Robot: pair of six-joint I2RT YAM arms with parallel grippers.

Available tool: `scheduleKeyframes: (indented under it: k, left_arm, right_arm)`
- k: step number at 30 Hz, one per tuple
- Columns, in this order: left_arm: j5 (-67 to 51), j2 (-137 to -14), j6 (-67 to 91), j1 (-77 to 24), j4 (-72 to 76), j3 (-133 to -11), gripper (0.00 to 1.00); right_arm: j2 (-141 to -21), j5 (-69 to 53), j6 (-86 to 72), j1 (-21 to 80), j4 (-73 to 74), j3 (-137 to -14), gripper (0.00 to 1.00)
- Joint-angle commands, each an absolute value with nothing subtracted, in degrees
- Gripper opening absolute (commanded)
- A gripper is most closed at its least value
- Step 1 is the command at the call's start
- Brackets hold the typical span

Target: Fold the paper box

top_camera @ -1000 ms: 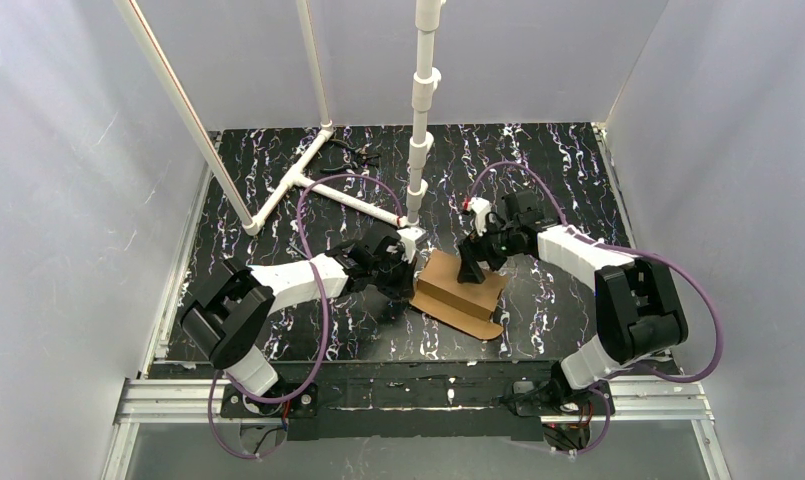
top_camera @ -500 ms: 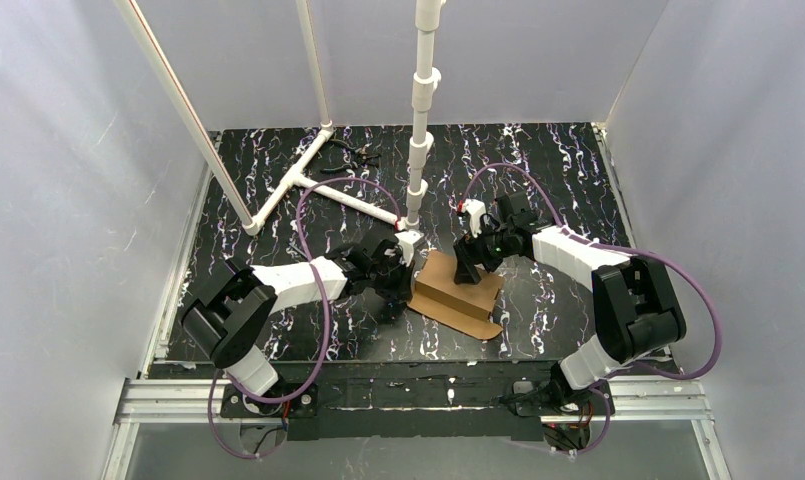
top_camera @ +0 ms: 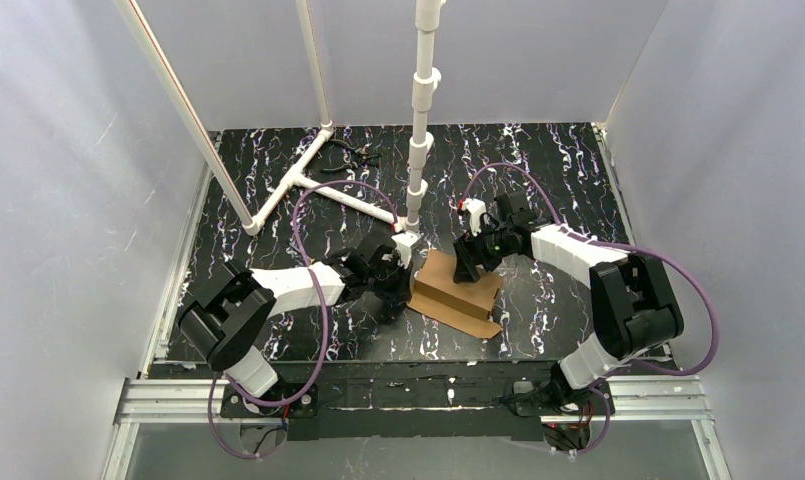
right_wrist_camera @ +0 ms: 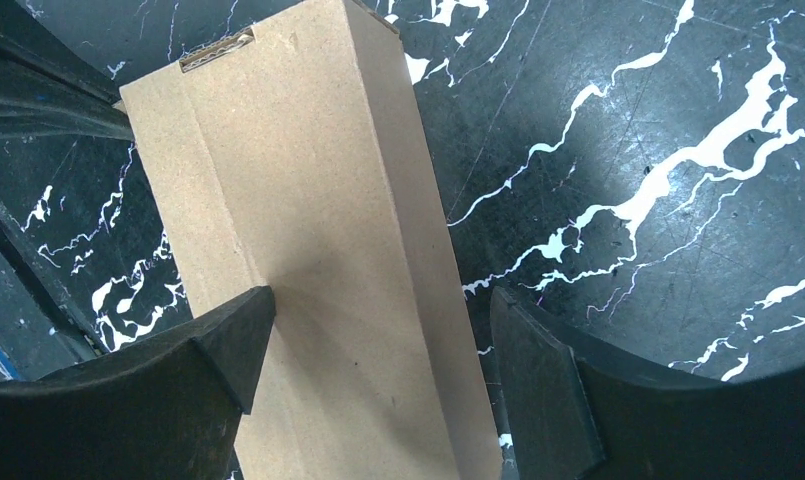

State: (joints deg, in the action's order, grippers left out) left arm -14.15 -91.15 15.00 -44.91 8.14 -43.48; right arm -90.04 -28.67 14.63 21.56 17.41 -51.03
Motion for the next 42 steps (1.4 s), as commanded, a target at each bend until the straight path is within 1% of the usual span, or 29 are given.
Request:
scheduleKeyframes:
  k: [1, 9, 16, 29, 42]
  left_arm:
    - [-11.9, -89.0, 13.6, -46.5, 8.8, -43.1, 0.00]
    - [-6.6, -90.2, 9.9, -48.6, 2.4, -45.9, 0.00]
    - [-4.7, -91.4, 7.4, -48.6, -1.9, -48.8, 0.00]
    - [-5.1, -93.8, 4.0, -48.6, -6.7, -54.0, 0.00]
    - [-4.5, -94.4, 6.5, -47.8, -6.5, -55.6, 0.00]
  right_arm:
    - [-93.5, -19.9, 16.9, 22.0, 17.3, -50.5, 0.86]
    - [-94.0, -19.9, 17.0, 22.0, 17.6, -50.7, 0.85]
    - [-94.4, -20.0, 17.1, 22.2, 18.1, -50.9, 0.85]
    - [-94.7, -20.1, 17.3, 22.3, 18.3, -51.0, 0.85]
    - [-95.0, -20.1, 17.5, 22.9, 18.5, -51.1, 0.85]
